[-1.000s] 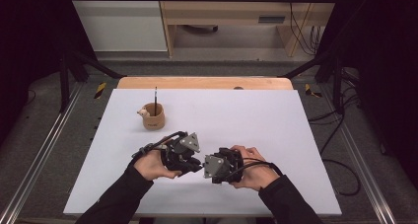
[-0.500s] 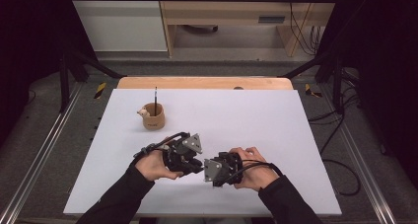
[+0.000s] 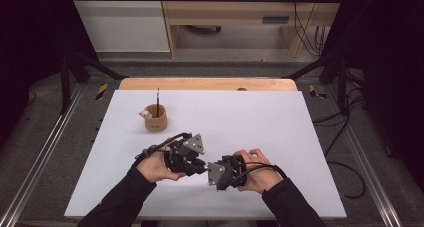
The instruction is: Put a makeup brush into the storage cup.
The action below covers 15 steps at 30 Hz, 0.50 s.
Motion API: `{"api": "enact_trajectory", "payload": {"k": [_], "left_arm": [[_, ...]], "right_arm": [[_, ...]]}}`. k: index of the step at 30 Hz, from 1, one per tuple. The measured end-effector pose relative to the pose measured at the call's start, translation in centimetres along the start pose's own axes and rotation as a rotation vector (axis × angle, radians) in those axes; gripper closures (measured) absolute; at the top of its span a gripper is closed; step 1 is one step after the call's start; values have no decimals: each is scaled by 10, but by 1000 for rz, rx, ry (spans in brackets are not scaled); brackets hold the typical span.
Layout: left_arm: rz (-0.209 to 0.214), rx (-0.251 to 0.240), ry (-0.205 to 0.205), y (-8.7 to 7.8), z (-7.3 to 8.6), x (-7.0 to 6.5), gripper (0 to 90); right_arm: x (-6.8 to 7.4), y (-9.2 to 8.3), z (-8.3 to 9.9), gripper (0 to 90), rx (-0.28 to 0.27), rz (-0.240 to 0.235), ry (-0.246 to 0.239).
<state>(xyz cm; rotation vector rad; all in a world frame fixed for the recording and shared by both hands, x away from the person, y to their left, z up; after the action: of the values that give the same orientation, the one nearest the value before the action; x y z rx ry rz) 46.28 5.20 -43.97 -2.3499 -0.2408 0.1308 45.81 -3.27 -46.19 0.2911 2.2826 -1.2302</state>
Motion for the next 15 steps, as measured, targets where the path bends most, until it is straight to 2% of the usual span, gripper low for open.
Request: {"api": "enact_trajectory", "payload": {"k": [2,3,5,8,9,11,13,15], "left_arm": [[-10,-18,2,0,-1,1,699],[-19,-18,8,-1,-1,2,662],[-32,-18,27,-3,-1,5,616],[-56,-40,26,-5,-1,8,543],[-62,-58,11,-5,-2,7,520],[-73,-72,8,-7,-3,9,462],[-89,-93,2,-10,-3,12,407],[-107,-119,-6,-12,-3,15,351]], "right_arm": [[0,0,1,795,-2,6,19],[0,0,1,795,-15,5,43],[-1,-1,3,795,-14,5,53],[-1,-1,7,795,-11,9,73],[-2,-1,9,795,-6,8,79],[-3,-1,11,795,-8,13,84],[-4,-2,13,794,-4,17,109],[-6,-3,16,795,-2,19,92]]}}
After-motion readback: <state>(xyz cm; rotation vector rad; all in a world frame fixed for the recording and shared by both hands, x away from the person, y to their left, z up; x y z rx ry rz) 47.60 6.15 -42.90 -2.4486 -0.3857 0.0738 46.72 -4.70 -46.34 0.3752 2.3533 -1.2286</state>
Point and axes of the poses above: each handheld gripper's, and its own axes: y roughly forward along the jaws, z roughly out of its underside, x roughly to its left, the point moved 9 cm from there along y, roughly forward along the jaws, and after that the axes turned 11 degrees about -x, right-handed, at the moved point
